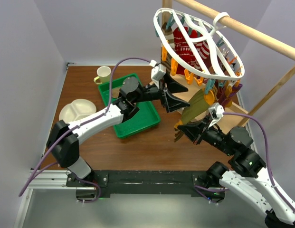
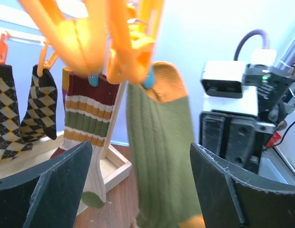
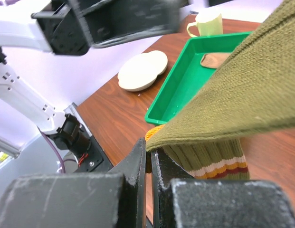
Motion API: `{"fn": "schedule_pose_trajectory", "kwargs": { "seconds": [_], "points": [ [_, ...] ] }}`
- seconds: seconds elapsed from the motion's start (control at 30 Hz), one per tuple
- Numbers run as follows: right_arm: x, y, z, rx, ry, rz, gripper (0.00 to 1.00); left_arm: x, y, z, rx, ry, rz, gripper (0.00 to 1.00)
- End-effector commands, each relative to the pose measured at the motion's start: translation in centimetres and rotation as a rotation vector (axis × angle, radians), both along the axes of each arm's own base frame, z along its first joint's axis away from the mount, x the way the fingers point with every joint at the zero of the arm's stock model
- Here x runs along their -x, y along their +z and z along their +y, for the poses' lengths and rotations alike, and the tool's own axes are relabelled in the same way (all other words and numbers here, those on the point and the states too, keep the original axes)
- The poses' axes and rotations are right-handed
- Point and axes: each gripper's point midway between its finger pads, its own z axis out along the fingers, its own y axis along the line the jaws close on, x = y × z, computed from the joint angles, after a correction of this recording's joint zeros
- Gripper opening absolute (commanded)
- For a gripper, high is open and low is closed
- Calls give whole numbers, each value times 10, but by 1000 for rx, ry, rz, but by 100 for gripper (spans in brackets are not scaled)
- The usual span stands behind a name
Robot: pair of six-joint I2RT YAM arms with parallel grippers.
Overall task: Remove the socks clipped to the hanger
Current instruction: Remove the sock from the hanger.
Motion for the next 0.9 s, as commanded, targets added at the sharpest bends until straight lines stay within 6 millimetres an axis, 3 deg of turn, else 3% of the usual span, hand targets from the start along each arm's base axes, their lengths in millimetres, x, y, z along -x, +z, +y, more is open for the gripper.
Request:
{"fn": "schedule_pose_trajectory", "kwargs": {
  "seconds": [0.0, 0.2, 0.47, 0.73, 0.87],
  "points": [
    [3, 3, 7, 1, 49, -11, 0, -12, -8, -15, -50, -33, 19, 90],
    [1, 2, 8, 11, 45, -14, 0, -5, -25, -22, -81, -109, 16, 98],
    [-10, -4, 7, 37, 1, -4, 0, 19, -18, -12, -49, -215, -15, 98],
    [-13, -3, 6, 40, -16, -8, 0, 32, -23, -8, -43, -281, 3, 95],
    [-15, -2, 5, 42, -25, -11, 0, 31, -28, -11, -47, -282, 24, 87]
  ]
}}
